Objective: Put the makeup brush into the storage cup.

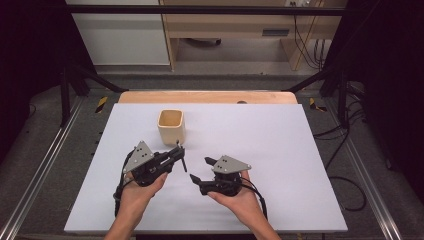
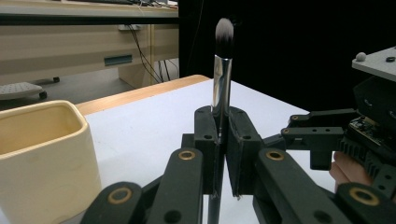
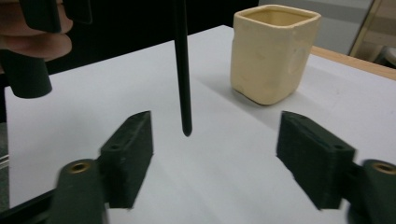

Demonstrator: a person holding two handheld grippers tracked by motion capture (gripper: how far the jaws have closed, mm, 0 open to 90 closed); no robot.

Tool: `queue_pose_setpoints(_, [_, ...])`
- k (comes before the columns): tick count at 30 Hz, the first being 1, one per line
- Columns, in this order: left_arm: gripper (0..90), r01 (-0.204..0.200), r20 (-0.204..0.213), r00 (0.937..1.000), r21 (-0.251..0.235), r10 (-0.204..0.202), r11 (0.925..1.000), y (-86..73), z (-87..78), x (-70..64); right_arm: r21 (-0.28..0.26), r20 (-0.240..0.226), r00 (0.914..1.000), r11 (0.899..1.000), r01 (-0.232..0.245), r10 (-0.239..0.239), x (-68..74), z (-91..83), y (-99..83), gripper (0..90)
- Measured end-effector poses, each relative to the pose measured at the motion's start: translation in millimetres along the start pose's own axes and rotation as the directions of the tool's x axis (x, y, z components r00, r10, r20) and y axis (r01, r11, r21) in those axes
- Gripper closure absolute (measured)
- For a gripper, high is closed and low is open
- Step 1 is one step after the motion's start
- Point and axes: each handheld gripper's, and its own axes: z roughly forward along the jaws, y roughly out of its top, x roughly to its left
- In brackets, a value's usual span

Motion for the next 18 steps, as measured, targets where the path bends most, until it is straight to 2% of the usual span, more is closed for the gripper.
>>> queue_pose_setpoints(5, [83.9,-0.006,-0.006,1.0000,0.001,0.006,1.0000,0.2,-0.8,2.8,0.018,0.010,0.9998,1.000,-0.020,0.020,-2.8,-3.9,-0.7,13.9])
queue_pose_setpoints(9, [83.9,-0.012,-0.012,0.9999,0.002,0.012,0.9999,1.3,-0.5,3.9,0.027,0.001,0.9995,0.999,-0.033,0.033,-6.7,-10.6,-2.0,7.8])
queue_pose_setpoints(18, [83.9,-0.039,-0.031,0.9987,0.012,0.039,0.9992,10.8,0.8,8.8,0.025,0.047,0.9984,0.999,-0.031,0.030,-26.1,-40.8,-14.6,6.0])
